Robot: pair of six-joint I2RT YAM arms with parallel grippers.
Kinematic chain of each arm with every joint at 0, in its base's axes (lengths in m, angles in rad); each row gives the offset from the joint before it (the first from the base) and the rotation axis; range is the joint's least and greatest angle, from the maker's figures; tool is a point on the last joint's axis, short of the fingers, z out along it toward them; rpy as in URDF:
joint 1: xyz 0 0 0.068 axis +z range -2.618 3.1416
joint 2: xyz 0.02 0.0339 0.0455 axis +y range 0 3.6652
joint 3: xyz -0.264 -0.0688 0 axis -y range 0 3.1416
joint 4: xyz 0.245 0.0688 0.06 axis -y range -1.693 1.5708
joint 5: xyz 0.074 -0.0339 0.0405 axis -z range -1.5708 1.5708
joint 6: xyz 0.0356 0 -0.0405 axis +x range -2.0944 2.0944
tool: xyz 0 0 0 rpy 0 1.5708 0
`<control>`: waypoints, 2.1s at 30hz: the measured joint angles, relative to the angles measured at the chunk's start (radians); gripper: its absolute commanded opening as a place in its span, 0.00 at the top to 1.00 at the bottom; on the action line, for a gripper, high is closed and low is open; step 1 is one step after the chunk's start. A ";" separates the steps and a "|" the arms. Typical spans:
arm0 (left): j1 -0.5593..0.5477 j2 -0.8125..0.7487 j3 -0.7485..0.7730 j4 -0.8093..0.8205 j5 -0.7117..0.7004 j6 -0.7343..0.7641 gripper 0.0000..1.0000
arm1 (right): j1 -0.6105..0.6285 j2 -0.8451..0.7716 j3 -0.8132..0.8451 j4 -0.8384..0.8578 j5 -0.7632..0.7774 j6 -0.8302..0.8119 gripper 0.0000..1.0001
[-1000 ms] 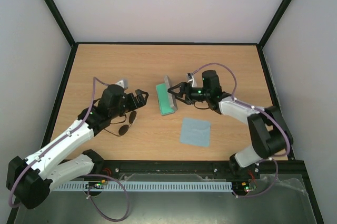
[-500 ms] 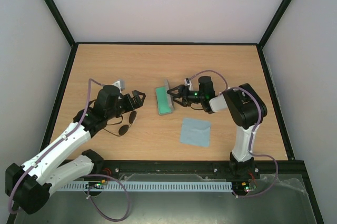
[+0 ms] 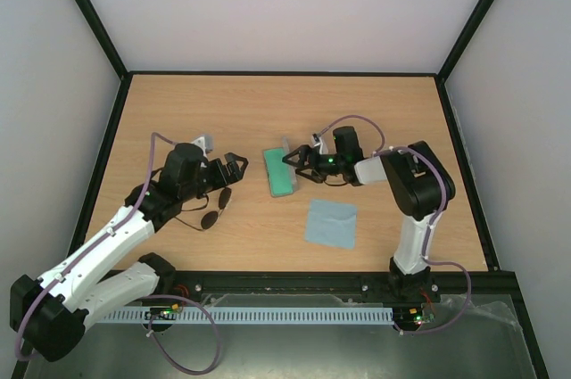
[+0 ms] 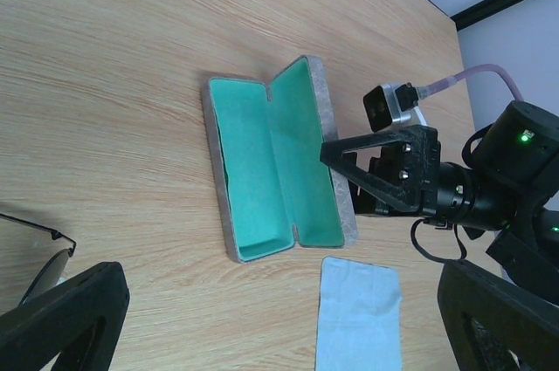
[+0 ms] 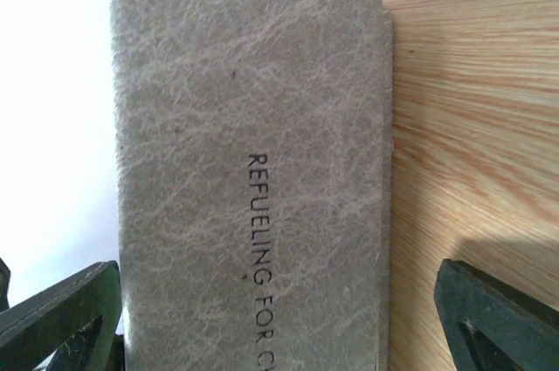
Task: Organize the sunglasses
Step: Place the sunglasses case at the center of the board, then adjust the sunglasses case at the center of the board.
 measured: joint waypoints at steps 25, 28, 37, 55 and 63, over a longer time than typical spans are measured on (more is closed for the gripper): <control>0.030 -0.053 0.014 -0.103 -0.007 0.045 0.00 | 0.358 -0.775 -0.163 -0.676 0.744 -0.178 0.61; 0.045 -0.062 0.029 -0.130 -0.008 0.066 0.00 | 0.458 -0.784 -0.237 -0.665 0.808 -0.109 0.68; 0.064 -0.096 0.034 -0.182 -0.008 0.096 0.01 | 0.585 -0.607 -0.288 -0.496 0.970 -0.007 0.76; 0.066 -0.159 0.034 -0.236 -0.024 0.097 0.00 | 0.598 -0.410 -0.195 -0.375 1.231 0.026 0.76; 0.066 -0.159 0.034 -0.238 -0.024 0.097 0.01 | 0.510 -0.410 -0.195 -0.382 1.270 -0.011 0.76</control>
